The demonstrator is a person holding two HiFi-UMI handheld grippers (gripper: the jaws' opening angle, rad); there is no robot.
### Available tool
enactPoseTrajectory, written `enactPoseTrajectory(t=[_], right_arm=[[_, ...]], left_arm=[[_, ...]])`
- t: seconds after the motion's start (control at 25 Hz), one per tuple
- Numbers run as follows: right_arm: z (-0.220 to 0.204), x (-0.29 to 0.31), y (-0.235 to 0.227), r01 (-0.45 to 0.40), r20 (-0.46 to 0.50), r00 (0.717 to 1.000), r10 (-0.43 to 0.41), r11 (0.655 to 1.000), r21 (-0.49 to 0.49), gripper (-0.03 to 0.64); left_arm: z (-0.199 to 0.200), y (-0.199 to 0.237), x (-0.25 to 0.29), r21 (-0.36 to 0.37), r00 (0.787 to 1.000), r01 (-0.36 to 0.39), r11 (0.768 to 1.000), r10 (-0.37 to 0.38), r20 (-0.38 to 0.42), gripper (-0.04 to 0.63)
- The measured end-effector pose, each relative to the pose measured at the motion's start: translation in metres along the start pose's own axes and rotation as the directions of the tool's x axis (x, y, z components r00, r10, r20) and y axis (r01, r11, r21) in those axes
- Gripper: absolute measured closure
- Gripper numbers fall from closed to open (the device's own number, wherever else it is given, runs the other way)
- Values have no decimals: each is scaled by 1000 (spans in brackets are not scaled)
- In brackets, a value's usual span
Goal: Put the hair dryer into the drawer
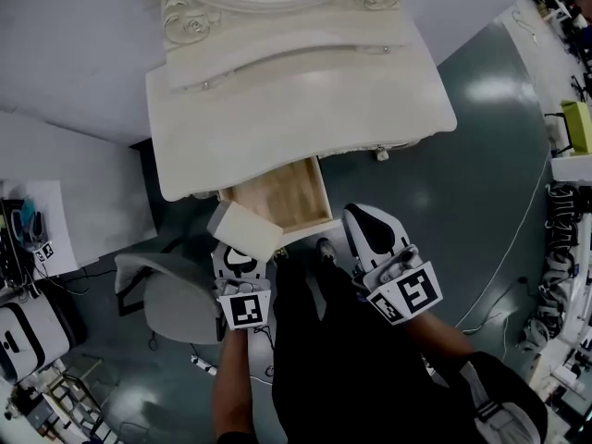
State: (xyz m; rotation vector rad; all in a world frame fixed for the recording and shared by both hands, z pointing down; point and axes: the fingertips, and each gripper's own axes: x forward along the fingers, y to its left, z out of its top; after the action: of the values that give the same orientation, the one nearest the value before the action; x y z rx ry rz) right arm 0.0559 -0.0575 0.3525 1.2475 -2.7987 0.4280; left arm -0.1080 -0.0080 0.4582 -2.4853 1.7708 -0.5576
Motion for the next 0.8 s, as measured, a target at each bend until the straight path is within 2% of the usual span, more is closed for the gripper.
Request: enactPoseTrajectory(t=[0.28,0.52,0.68,0.8], right_arm=[[-12,7,-7,11,-15,1000,-11,1000,4,584],[-22,10,-13,21,-28,999,-21,1000,9,584],[-31,9,-19,33,-43,999,-33,999,14,584],[-36,10,-23,41,-52,998,-40,999,16,584]], left_arm=[[-38,-9,25,18,994,70,997,-69,-79,399],[-80,-12,39,-3,980,109,994,-108,-169,399],[-95,-14,50,22,969,152,988,-144,-200,399],[-104,-18,57,74,956,200,977,-179,-231,399]])
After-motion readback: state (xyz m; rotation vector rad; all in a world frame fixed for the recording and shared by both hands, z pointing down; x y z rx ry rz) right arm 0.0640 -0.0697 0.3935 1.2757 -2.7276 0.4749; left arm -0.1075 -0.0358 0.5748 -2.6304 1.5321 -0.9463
